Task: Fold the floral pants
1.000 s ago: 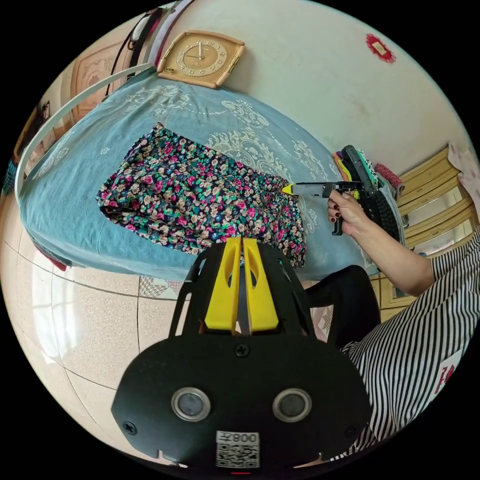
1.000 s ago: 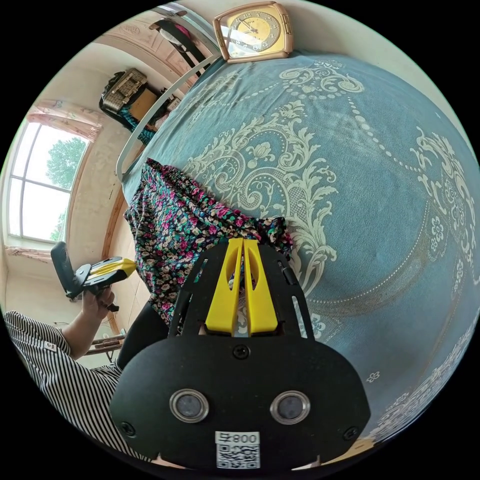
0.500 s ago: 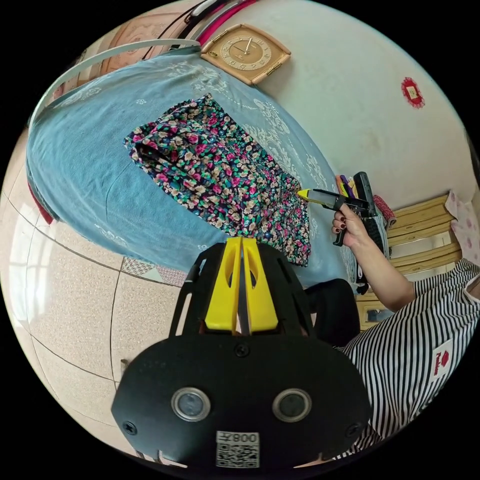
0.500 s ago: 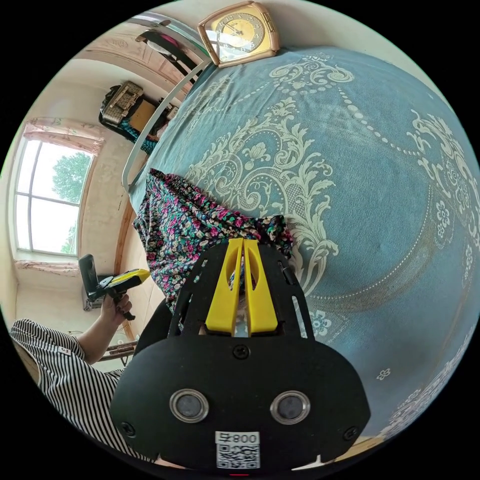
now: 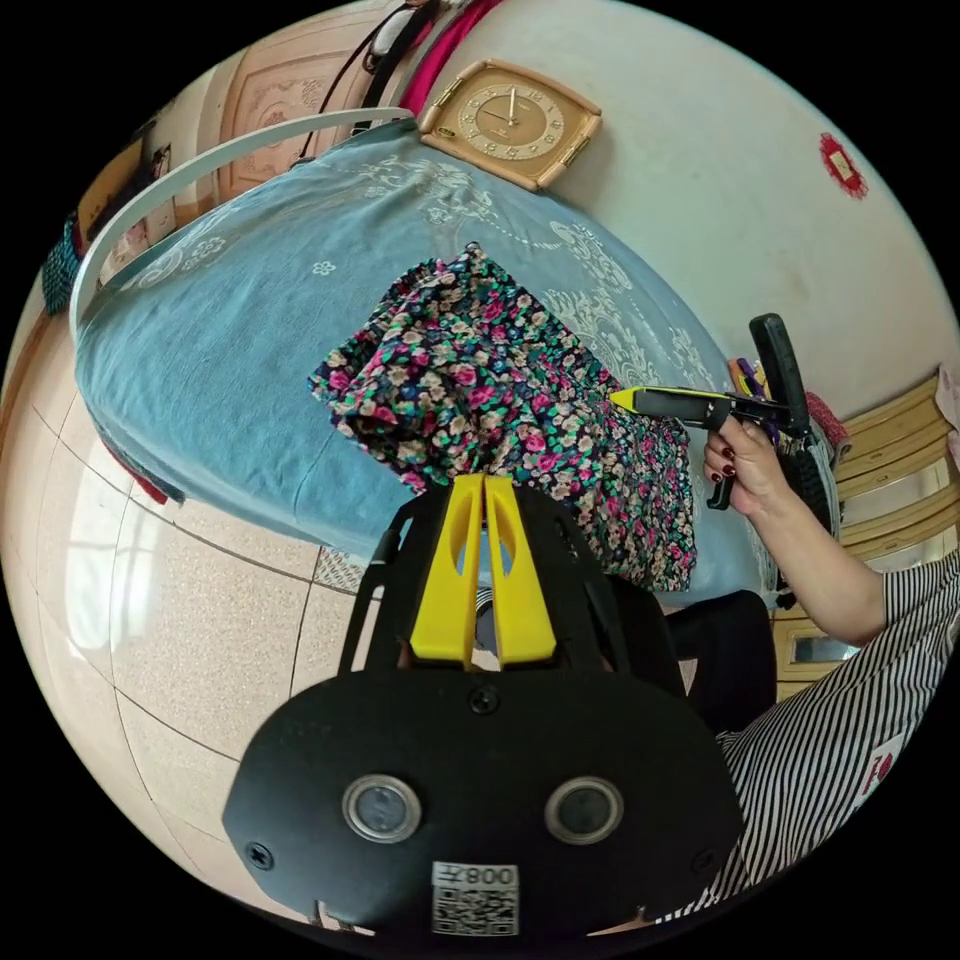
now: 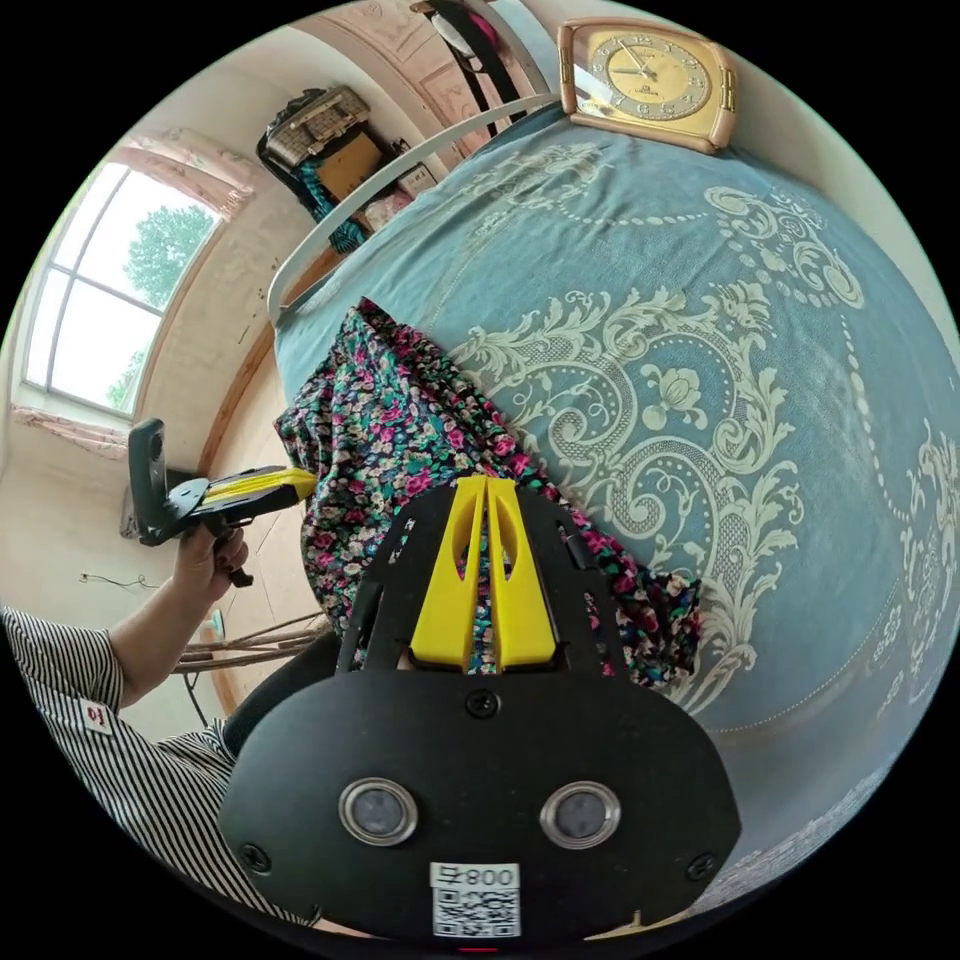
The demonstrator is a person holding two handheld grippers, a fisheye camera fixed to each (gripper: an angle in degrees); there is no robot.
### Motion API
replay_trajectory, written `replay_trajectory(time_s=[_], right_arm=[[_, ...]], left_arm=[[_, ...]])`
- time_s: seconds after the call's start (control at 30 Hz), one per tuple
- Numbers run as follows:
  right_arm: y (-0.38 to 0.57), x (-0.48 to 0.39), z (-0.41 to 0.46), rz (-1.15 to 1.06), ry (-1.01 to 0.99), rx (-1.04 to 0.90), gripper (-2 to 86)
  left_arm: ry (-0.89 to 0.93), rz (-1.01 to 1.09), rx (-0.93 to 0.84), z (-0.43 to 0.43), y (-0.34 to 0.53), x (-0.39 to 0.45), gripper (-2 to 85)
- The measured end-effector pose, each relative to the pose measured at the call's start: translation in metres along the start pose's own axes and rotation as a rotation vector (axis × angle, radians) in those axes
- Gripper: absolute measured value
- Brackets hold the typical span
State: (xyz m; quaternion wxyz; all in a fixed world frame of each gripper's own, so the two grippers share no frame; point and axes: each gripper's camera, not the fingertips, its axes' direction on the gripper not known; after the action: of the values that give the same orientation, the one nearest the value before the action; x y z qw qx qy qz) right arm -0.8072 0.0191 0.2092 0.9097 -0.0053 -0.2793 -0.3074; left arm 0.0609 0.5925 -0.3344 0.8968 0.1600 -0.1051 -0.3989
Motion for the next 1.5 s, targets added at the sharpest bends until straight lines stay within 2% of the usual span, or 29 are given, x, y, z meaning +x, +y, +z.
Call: replay_trajectory(time_s=[0.1, 0.2, 0.3, 0.4, 0.5, 0.53, 0.63, 0.73, 0.8, 0.87, 1.07, 1.13, 1.23, 1.33, 1.5], right_arm=[[0.000, 0.010, 0.002, 0.060, -0.089, 0.025, 0.0], [0.004, 0.005, -0.004, 0.102, -0.124, 0.064, 0.0], [0.004, -0.019, -0.011, 0.043, -0.152, 0.119, 0.0], [-0.012, -0.045, -0.003, -0.037, -0.112, 0.104, 0.0], [-0.031, -0.055, 0.022, -0.057, 0.028, 0.032, 0.0], [-0.034, -0.056, 0.029, -0.065, 0.049, 0.006, 0.0], [-0.038, -0.060, 0.039, -0.078, 0.024, -0.007, 0.0], [-0.035, -0.066, 0.040, -0.083, 0.036, -0.001, 0.0], [-0.029, -0.070, 0.037, -0.078, 0.011, 0.032, 0.0], [-0.025, -0.073, 0.031, -0.091, -0.009, 0.052, 0.0], [0.013, -0.067, -0.001, -0.099, 0.062, 0.131, 0.0], [0.027, -0.058, 0.004, -0.068, 0.077, 0.117, 0.0], [0.033, -0.036, 0.035, -0.006, 0.117, -0.009, 0.0], [0.033, -0.022, 0.037, 0.040, 0.068, 0.011, 0.1], [0.051, -0.016, 0.019, 0.042, 0.082, 0.103, 0.1]], left_arm=[[-0.078, -0.044, 0.011, -0.014, 0.007, -0.010, 0.1], [-0.029, -0.020, 0.058, -0.027, 0.007, -0.007, 0.1], [-0.005, 0.049, 0.113, -0.031, -0.009, 0.008, 0.1], [-0.029, 0.089, 0.133, -0.024, -0.033, 0.017, 0.0], [-0.185, 0.083, 0.079, -0.005, -0.054, 0.014, 0.1], [-0.185, 0.072, 0.053, -0.001, -0.059, 0.010, 0.1], [-0.159, 0.027, 0.132, -0.014, -0.065, 0.015, 0.1], [-0.100, 0.073, 0.206, -0.018, -0.076, 0.028, 0.1], [-0.104, 0.095, 0.168, -0.005, -0.090, 0.031, 0.1], [-0.185, 0.085, 0.104, 0.014, -0.108, 0.027, 0.1], [-0.099, 0.052, 0.097, 0.026, -0.114, 0.013, 0.1], [-0.074, 0.039, 0.111, 0.028, -0.112, 0.010, 0.1], [-0.021, 0.003, 0.095, 0.030, -0.113, 0.004, 0.1], [-0.056, 0.056, 0.112, 0.024, -0.113, 0.013, 0.1], [-0.066, 0.109, -0.029, 0.049, -0.127, 0.020, 0.2]])
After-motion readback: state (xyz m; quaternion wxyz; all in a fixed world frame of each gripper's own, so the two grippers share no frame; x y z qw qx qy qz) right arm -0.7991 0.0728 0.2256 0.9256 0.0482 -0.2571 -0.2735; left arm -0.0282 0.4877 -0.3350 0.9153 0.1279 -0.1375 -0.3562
